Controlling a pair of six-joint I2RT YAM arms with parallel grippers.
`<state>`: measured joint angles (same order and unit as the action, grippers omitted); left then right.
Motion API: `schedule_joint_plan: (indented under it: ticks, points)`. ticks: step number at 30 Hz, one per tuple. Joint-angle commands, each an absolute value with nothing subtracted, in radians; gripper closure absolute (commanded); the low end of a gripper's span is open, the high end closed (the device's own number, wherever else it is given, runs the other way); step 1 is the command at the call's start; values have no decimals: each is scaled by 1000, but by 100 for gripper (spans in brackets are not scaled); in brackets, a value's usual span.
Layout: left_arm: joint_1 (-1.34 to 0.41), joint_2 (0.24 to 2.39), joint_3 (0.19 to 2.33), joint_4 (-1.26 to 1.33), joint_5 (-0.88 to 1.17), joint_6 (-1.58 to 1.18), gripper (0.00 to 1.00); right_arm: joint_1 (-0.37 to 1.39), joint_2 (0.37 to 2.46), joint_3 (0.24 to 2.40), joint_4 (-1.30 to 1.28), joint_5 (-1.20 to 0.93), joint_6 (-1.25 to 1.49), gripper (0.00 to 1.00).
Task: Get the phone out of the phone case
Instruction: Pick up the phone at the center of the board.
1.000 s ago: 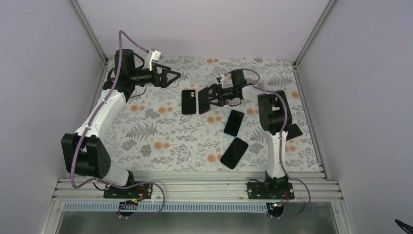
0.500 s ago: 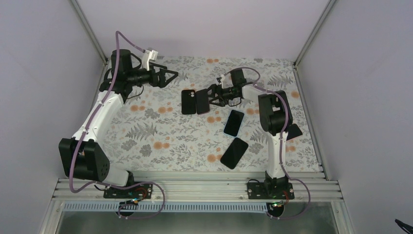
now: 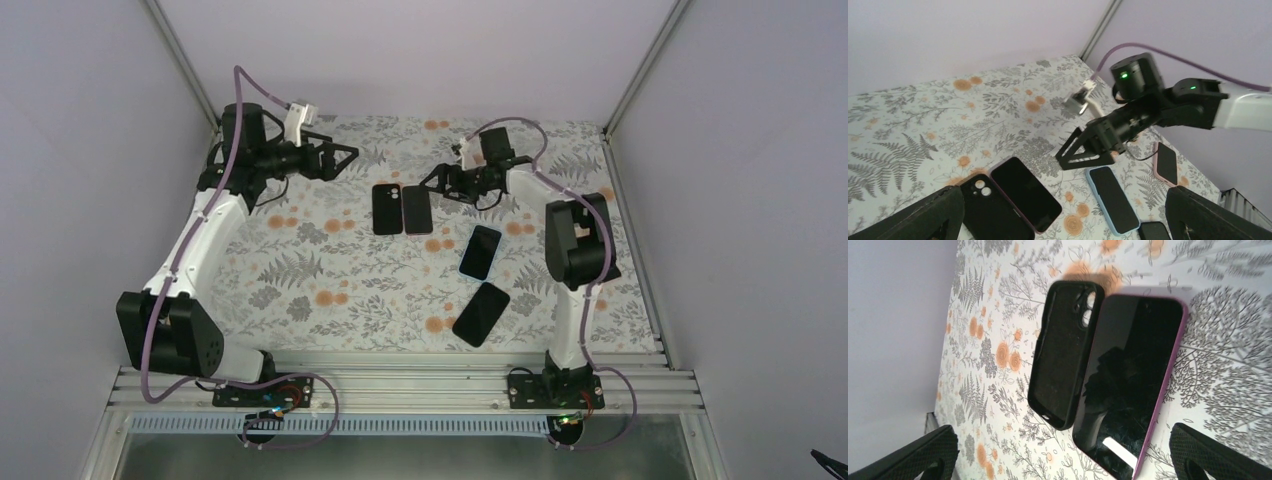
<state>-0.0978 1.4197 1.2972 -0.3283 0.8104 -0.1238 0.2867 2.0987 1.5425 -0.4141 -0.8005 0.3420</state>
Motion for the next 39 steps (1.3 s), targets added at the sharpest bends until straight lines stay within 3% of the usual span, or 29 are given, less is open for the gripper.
schedule_joint_plan:
  ticks: [1,13,24,39]
  points:
    - [-87,1348,1321,-371,759,-68,0,285,1952,1478,-432,-671,253,1]
    - [-62,1226,1317,-479,492,-58,0,158,1426,1105,-383,-380,280,1]
    - [105,1028,1109,-376,584,-162,0,112,1154,759,-287,-302,475,1]
    - [195,958,949,-355,578,-165,0,157,1453,749,-214,-352,453,1]
